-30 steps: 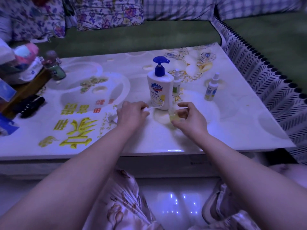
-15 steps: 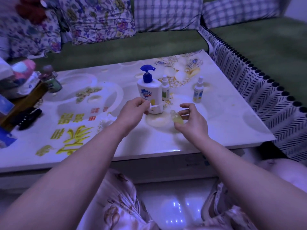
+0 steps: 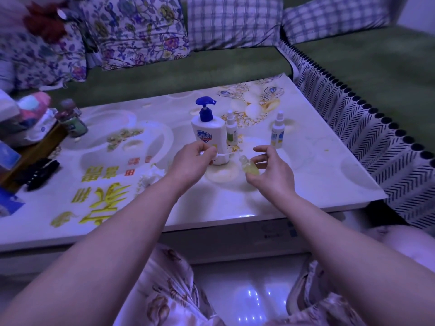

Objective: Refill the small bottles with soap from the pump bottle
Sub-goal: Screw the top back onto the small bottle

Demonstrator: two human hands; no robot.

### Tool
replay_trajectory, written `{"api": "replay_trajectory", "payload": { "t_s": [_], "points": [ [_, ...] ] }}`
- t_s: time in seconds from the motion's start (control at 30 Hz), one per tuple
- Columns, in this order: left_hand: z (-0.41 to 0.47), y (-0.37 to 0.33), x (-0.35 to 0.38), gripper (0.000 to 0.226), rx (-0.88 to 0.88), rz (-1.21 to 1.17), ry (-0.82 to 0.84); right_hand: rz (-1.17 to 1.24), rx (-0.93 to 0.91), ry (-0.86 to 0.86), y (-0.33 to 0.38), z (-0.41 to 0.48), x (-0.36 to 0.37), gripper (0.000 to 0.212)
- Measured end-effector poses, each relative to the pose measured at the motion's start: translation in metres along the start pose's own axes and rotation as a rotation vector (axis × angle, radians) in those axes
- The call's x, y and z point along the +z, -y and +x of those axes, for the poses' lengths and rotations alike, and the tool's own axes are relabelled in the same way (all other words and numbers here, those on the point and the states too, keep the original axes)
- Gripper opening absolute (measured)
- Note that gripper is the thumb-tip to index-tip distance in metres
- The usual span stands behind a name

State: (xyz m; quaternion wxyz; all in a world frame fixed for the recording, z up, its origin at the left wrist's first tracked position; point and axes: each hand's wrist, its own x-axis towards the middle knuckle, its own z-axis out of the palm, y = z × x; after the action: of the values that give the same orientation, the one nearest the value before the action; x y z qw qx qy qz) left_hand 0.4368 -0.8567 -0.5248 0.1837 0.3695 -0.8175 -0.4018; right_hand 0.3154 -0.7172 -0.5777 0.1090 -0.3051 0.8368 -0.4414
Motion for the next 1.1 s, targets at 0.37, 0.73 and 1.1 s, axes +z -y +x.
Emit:
{"api": "replay_trajectory", "payload": {
  "t_s": [0.37, 0.73, 1.1],
  "points": [
    [0.001, -0.012, 0.000, 0.013, 0.107, 0.097, 0.029, -0.071, -0.112, 0.016, 0.015, -0.003, 0.001, 0.057],
    [0.007, -0.019, -0.013, 0.010, 0.100, 0.099, 0.158, -0.028, -0.157, 0.012, 0.029, -0.002, 0.001, 0.058],
    [0.008, -0.025, -0.009, 0.017, 0.153, 0.176, 0.192, 0.053, -0.116, 0.028, 0.031, -0.004, 0.003, 0.057]
  ]
}}
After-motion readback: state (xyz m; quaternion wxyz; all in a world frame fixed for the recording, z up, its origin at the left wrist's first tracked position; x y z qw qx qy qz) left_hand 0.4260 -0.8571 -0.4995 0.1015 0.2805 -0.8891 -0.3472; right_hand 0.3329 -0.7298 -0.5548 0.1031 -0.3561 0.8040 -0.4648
